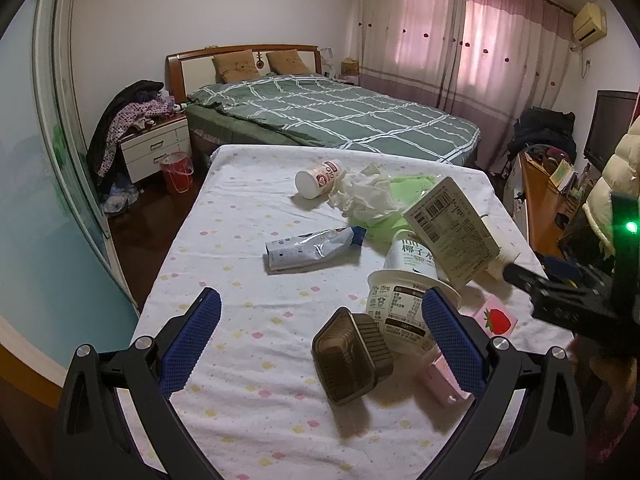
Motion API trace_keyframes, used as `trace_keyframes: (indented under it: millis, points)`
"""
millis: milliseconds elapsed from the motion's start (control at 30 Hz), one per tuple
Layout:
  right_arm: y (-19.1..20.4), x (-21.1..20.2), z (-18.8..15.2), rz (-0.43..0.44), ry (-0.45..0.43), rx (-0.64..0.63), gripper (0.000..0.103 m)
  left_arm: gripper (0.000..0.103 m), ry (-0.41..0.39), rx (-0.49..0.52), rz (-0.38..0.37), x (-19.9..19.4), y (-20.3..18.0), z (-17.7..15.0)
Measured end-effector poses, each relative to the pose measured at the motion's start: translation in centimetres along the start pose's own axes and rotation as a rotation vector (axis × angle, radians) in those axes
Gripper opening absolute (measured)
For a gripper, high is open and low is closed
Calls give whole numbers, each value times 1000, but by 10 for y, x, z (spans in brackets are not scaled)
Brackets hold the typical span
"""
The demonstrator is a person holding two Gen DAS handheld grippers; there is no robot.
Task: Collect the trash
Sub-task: 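Reach the right tool to the beige tea carton and close on it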
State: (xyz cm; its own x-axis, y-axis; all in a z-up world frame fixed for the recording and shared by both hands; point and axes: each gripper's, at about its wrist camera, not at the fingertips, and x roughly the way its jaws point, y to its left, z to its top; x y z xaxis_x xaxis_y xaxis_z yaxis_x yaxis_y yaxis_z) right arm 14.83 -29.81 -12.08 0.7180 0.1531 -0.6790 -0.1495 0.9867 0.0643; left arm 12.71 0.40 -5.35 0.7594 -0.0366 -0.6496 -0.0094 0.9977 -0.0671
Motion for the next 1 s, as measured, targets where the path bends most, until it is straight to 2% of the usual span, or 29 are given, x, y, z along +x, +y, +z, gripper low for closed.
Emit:
trace_keyframes:
  millis: [100, 267, 400, 533, 833, 867, 900, 1000]
  points:
    - [8, 16, 13, -11, 21, -49, 88, 99, 2, 1, -2, 2, -1, 0]
    - [25, 41, 28, -2, 43, -121, 88, 99, -1, -4, -5, 5, -1, 1]
    - [33, 60, 37, 31, 72, -135, 88, 99, 1, -2, -7, 7, 0, 1]
    - [43, 68, 43, 27, 81, -151, 88, 99, 5, -6, -12, 7, 3, 0]
    - [73, 85, 50, -88, 78, -241, 89, 99, 3, -11, -15, 6, 5, -1]
    - [72, 85, 51, -84, 82, -235, 87, 99, 2, -11, -14, 5, 5, -2]
    - [70, 86, 51, -75, 89, -227, 81, 99, 1, -11, -14, 5, 5, -2]
    - [66, 82, 51, -69, 81, -217, 80, 99, -3, -11, -17, 2, 5, -4]
